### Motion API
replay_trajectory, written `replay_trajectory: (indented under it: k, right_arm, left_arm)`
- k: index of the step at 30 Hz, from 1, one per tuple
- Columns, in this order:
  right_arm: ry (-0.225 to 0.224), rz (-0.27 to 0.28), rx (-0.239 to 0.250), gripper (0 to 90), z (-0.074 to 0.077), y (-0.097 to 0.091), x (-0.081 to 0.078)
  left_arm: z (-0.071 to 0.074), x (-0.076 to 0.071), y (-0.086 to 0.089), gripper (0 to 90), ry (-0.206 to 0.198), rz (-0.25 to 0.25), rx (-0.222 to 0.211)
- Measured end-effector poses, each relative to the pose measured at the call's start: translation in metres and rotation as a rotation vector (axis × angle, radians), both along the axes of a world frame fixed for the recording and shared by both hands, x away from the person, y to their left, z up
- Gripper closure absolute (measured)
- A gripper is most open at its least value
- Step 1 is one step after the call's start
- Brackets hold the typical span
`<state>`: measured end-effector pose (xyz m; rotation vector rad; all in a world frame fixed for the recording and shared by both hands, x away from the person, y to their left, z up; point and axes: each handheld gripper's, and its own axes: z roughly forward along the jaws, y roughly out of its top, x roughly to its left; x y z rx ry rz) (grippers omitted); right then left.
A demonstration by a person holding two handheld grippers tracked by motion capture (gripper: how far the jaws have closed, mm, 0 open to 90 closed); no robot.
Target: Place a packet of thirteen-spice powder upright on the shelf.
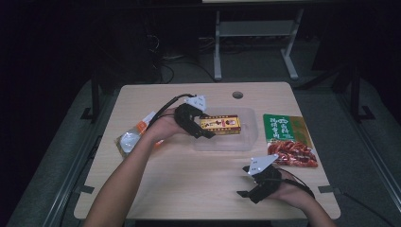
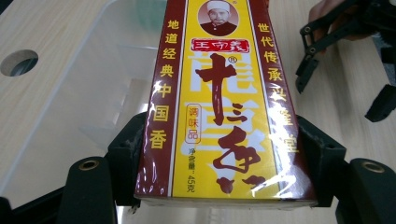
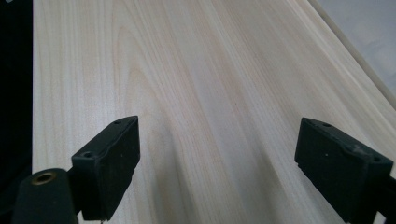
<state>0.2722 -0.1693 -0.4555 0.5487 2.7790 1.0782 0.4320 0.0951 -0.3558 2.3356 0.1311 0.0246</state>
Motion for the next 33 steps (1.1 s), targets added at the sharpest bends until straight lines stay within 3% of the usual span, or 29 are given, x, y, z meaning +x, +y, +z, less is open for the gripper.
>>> replay_trajectory:
  k: [7,18,25,33]
  right_arm:
    - [-0.010,0.003,0.013,13.8,0.001,-0.002,0.001]
    - [-0.015,-0.001,0.028,13.8,0.003,-0.003,0.002]
    - [-0.029,0.005,0.021,13.8,0.003,-0.004,0.003]
    - [-0.031,0.008,0.021,13.8,0.003,-0.005,0.004]
  left_arm:
    - [0.002,0.014,-0.019,31.4,-0.004,-0.019,0.027]
    - [-0.012,0.031,-0.047,31.3,0.013,-0.026,0.082]
    - [-0.022,0.035,-0.062,31.3,0.032,-0.032,0.096]
    - [-0.027,0.038,-0.071,31.3,0.026,-0.042,0.130]
